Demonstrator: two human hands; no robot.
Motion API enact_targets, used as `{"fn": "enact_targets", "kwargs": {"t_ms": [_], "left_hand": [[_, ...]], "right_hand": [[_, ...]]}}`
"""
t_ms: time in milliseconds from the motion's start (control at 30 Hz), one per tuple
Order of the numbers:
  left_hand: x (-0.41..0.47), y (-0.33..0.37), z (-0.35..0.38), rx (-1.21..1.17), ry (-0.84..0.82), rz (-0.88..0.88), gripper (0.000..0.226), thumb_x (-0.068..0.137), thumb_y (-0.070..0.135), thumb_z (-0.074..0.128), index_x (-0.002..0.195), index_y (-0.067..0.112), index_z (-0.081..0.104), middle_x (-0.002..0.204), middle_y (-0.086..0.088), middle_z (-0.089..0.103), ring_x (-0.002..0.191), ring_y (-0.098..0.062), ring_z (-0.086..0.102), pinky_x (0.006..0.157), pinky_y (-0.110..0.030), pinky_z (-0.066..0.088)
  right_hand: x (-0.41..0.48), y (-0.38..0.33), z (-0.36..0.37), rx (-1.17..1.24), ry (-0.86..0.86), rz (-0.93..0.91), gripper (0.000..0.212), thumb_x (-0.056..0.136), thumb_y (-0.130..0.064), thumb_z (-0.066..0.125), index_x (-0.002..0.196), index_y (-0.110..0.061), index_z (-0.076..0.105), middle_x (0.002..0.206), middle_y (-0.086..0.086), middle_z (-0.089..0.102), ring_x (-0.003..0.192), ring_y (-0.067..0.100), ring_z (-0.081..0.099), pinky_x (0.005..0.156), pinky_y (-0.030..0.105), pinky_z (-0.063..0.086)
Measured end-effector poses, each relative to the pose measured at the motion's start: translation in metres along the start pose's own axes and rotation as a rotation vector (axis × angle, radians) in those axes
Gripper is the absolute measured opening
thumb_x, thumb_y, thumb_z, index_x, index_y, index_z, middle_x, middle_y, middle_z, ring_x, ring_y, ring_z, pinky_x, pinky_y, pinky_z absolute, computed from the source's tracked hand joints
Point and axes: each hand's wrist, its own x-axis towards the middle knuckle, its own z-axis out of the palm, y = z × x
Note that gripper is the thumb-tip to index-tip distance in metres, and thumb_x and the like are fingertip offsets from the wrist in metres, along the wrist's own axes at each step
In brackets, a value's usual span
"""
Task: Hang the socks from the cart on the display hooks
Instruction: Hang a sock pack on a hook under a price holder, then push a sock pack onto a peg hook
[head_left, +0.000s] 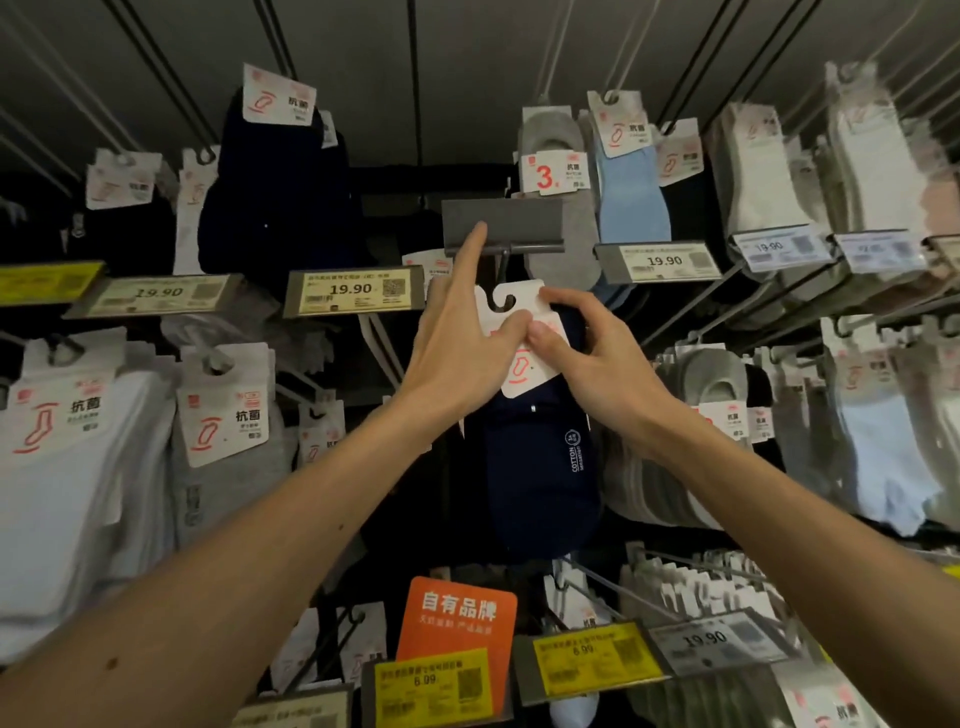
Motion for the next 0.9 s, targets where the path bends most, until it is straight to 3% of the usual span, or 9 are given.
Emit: {"fn": "enact_targets", "kwargs": {"t_ms": [67,200,400,500,600,700,800,833,900], "left_hand": [[0.001,-0.004,0.001,0.061,0.03,0.029,0.083,0.095,0.034,0.063,0.155,0.046,0.006,0.152,-0.003,0.035,0.124,-0.015,0.048,0.081,-0.007,0.037],[-0.002,-0.013,0.004,0.142,0.011,0.07,0.097,0.091,0.031,0.07,0.156,0.046,-0.001,0.141,-0.008,0.045,0.125,-0.022,0.049,0.098,-0.03,0.039],[-0.003,-0.019,0.007,0.223,0.0,0.106,0.112,0.086,0.028,0.076,0.154,0.045,-0.012,0.134,-0.009,0.052,0.104,-0.016,0.053,0.087,-0.03,0.043],[-0.004,-0.021,0.003,0.269,-0.012,0.111,0.113,0.087,0.031,0.076,0.153,0.045,-0.015,0.12,-0.011,0.057,0.096,-0.017,0.056,0.082,-0.031,0.046],[-0.012,-0.019,-0.005,0.321,-0.07,0.118,0.106,0.09,0.036,0.071,0.154,0.044,-0.013,0.128,-0.012,0.055,0.11,-0.024,0.058,0.084,-0.032,0.045],[-0.027,-0.014,-0.017,0.381,-0.183,0.059,0.087,0.091,0.037,0.068,0.157,0.035,0.011,0.143,-0.01,0.045,0.128,-0.027,0.048,0.095,-0.037,0.042],[-0.048,-0.002,-0.033,0.437,-0.235,0.049,0.028,0.092,0.041,0.066,0.114,0.025,0.061,0.116,-0.004,0.06,0.11,-0.024,0.057,0.082,-0.034,0.046],[-0.058,0.004,-0.038,0.415,-0.251,0.079,0.019,0.092,0.041,0.065,0.087,0.023,0.062,0.095,-0.001,0.063,0.093,-0.021,0.061,0.07,-0.033,0.044],[-0.08,0.017,-0.048,0.385,-0.326,0.172,0.04,0.092,0.041,0.064,0.061,0.021,0.048,0.064,0.003,0.055,0.064,-0.015,0.054,0.056,-0.031,0.033]], "right_hand": [[0.004,0.003,0.0,0.003,-0.009,0.013,0.041,0.098,-0.03,0.062,0.138,-0.025,0.051,0.111,-0.016,0.063,0.088,-0.007,0.067,0.072,0.015,0.056],[0.005,0.017,0.002,-0.086,-0.064,0.029,0.044,0.097,-0.035,0.062,0.138,-0.029,0.049,0.114,-0.012,0.065,0.095,0.0,0.067,0.08,0.02,0.056],[0.003,0.032,0.006,-0.166,-0.103,0.024,0.05,0.097,-0.036,0.062,0.143,-0.029,0.044,0.108,-0.027,0.056,0.1,-0.008,0.059,0.081,0.01,0.05],[-0.001,0.035,0.006,-0.189,-0.105,0.022,0.051,0.098,-0.039,0.06,0.145,-0.029,0.044,0.123,-0.018,0.061,0.105,-0.005,0.06,0.086,0.011,0.049],[-0.015,0.032,0.002,-0.24,-0.101,0.035,0.053,0.098,-0.043,0.057,0.148,-0.032,0.044,0.137,-0.005,0.058,0.121,0.014,0.058,0.103,0.035,0.047],[-0.043,0.021,-0.002,-0.29,-0.08,0.08,0.046,0.099,-0.04,0.057,0.144,-0.036,0.047,0.123,-0.001,0.06,0.109,0.014,0.062,0.096,0.033,0.048],[-0.086,0.003,-0.007,-0.338,-0.045,0.096,0.028,0.099,-0.036,0.059,0.127,-0.033,0.057,0.1,0.002,0.066,0.087,0.016,0.065,0.083,0.034,0.051],[-0.103,-0.003,-0.008,-0.353,-0.033,0.106,0.021,0.098,-0.034,0.06,0.119,-0.029,0.06,0.091,0.002,0.066,0.082,0.017,0.063,0.077,0.032,0.05],[-0.143,-0.019,-0.008,-0.385,-0.002,0.127,0.011,0.096,-0.03,0.064,0.104,-0.022,0.064,0.078,0.0,0.063,0.072,0.017,0.061,0.068,0.029,0.047]]}}
